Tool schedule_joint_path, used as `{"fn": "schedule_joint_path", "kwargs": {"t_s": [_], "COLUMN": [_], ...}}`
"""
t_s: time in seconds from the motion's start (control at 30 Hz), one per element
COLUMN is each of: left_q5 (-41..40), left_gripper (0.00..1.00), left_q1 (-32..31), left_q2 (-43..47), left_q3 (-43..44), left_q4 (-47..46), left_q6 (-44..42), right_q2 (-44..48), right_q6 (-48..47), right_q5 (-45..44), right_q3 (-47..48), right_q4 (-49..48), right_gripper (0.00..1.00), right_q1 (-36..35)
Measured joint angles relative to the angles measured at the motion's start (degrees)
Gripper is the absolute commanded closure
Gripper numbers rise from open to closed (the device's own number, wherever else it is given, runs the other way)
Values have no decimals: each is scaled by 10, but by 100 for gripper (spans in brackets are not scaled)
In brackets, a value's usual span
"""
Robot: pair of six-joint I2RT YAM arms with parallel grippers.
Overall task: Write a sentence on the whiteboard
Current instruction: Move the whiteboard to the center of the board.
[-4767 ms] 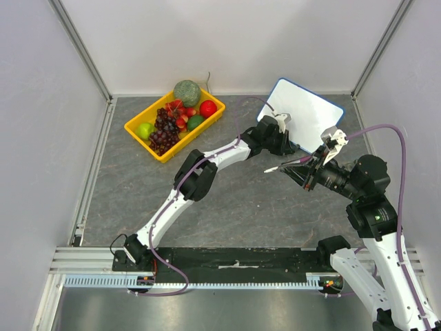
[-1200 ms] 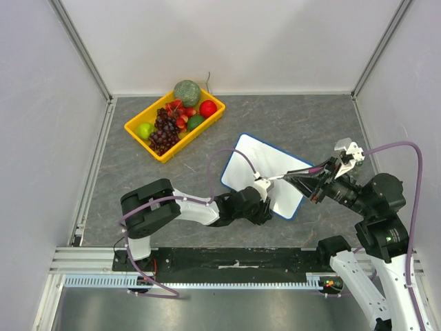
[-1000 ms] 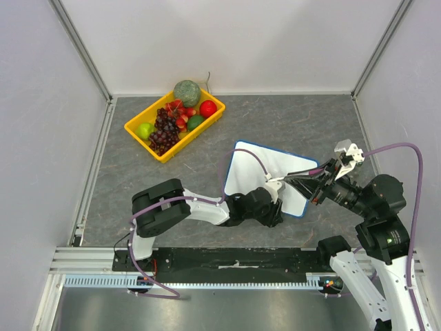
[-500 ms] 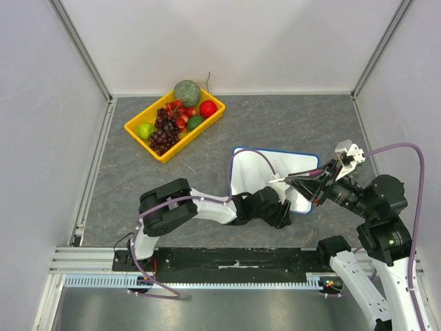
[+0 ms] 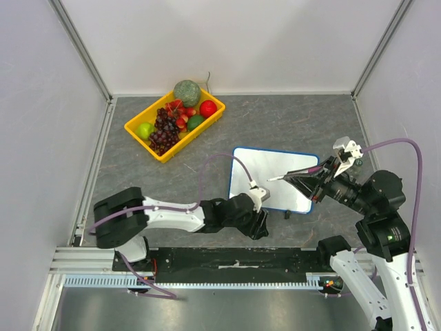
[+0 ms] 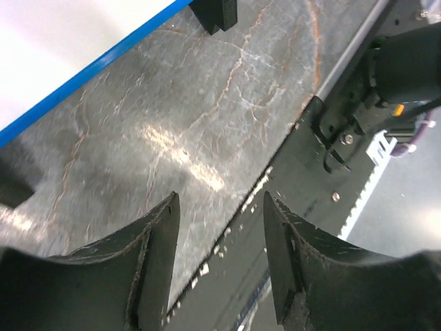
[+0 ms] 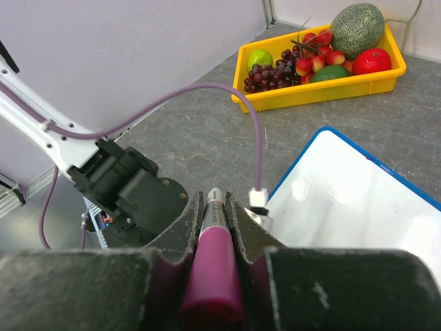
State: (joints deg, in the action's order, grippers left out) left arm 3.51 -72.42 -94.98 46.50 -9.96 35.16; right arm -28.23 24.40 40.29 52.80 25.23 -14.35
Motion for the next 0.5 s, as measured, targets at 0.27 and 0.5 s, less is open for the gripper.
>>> {"fn": "schedule_joint_path", "kwargs": {"t_s": [0.27,0.5], "left_q5": [-22,0], "left_gripper": [23,23], "left_q1": [2,83], "left_q2": [195,326], "left_q3": [-78,-147], "left_q4": [47,76], "left_q6": [12,35], "right_q2": [-1,29], "right_q6": [-4,1], "right_q5": [9,2], "right_q3": [-29,-100], "right_q4": [-18,-21], "right_gripper": [100,100], "right_q1": [-2,-4]}}
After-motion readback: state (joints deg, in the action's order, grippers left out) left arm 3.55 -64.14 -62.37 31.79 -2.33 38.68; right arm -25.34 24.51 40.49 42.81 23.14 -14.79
